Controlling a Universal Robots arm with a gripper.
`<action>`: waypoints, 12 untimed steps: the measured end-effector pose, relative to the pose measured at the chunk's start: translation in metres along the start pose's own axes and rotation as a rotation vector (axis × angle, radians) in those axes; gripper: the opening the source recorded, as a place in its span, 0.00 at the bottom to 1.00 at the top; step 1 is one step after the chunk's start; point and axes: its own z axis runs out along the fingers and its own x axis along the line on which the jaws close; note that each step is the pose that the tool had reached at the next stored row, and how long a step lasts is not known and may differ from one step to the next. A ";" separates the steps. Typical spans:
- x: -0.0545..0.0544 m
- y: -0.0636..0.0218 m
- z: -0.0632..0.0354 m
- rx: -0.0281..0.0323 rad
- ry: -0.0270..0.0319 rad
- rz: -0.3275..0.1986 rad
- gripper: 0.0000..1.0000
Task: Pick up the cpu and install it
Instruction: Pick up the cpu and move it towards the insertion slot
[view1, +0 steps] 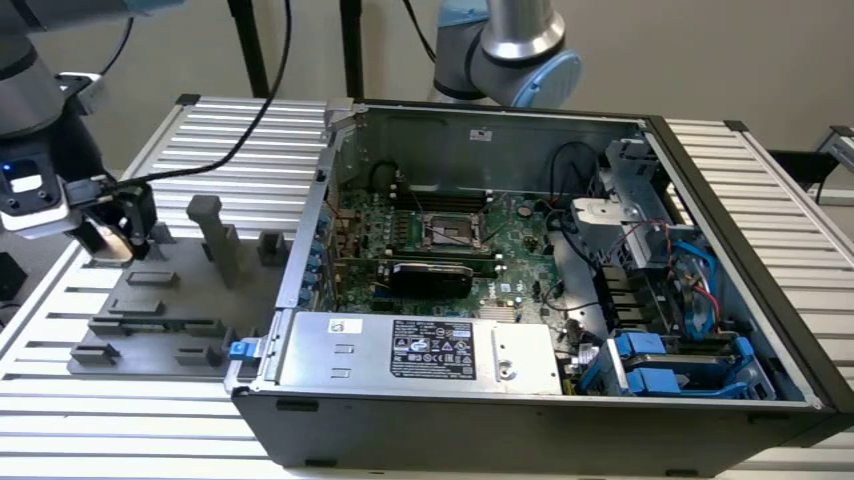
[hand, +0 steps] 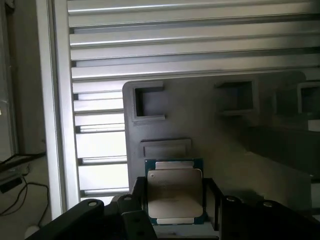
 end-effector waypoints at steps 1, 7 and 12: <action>-0.001 0.0002 -0.0045 0.0000 0.0001 0.000 0.55; -0.010 0.0019 -0.0314 0.0000 0.0009 -0.001 0.55; -0.018 0.0033 -0.0542 0.0000 0.0016 -0.002 0.55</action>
